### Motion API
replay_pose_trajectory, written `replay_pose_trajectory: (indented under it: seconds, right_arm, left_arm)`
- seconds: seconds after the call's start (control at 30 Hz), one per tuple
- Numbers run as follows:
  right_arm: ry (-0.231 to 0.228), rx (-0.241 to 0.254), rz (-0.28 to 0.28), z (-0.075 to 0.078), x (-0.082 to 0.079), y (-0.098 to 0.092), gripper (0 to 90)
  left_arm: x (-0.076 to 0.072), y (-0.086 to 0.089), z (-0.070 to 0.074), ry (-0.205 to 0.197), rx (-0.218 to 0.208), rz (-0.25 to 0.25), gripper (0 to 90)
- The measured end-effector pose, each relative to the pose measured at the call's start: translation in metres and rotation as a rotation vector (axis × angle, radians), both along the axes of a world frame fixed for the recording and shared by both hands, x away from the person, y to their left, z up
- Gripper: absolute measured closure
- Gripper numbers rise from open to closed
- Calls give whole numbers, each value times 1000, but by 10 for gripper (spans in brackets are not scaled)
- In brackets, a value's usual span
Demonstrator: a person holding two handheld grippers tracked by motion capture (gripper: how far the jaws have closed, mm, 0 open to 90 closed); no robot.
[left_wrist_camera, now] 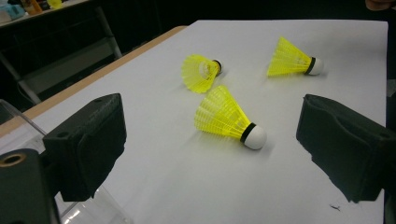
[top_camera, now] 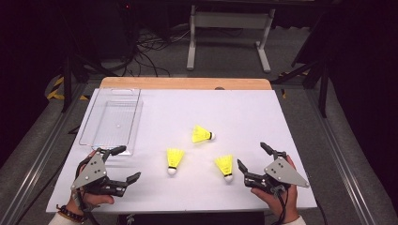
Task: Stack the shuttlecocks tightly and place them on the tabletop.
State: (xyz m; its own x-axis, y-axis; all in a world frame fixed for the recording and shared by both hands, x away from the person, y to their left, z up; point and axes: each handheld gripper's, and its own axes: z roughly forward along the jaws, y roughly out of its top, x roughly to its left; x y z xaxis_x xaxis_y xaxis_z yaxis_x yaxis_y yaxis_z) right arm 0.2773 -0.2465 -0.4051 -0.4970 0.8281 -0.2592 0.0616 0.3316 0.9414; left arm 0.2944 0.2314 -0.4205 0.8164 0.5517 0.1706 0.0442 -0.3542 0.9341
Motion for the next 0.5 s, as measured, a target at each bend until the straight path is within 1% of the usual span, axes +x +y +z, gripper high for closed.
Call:
replay_pose_trajectory:
  seconds: [0.03, 0.1, 0.23, 0.27, 0.37, 0.4, 0.43, 0.5]
  right_arm:
    - [2, -8, -4, -1, 1, 0, 129]
    - [8, -7, 3, -2, 1, 0, 125]
    - [-6, -10, 3, -1, -1, 1, 125]
    - [-7, -4, 11, -1, -1, 2, 124]
    - [-10, -14, 20, 0, -1, 5, 122]
    - [-10, -14, 20, 0, -1, 5, 122]
    - [-8, -15, 21, -1, 0, 6, 117]
    - [-7, -32, 17, -2, 0, 8, 112]
  left_arm:
    - [1, -1, 0, 6, -4, -2, 95]
    - [1, -2, -1, 9, 5, -2, 96]
    - [-1, -4, -2, 17, 7, -13, 96]
    - [-1, -4, -1, 13, 16, -11, 96]
    - [-2, -3, -2, 17, 17, -16, 96]
    - [-2, -4, -2, 24, 24, -22, 96]
    - [-1, -4, -3, 23, 31, -23, 96]
    - [0, -7, -4, 38, 44, -35, 106]
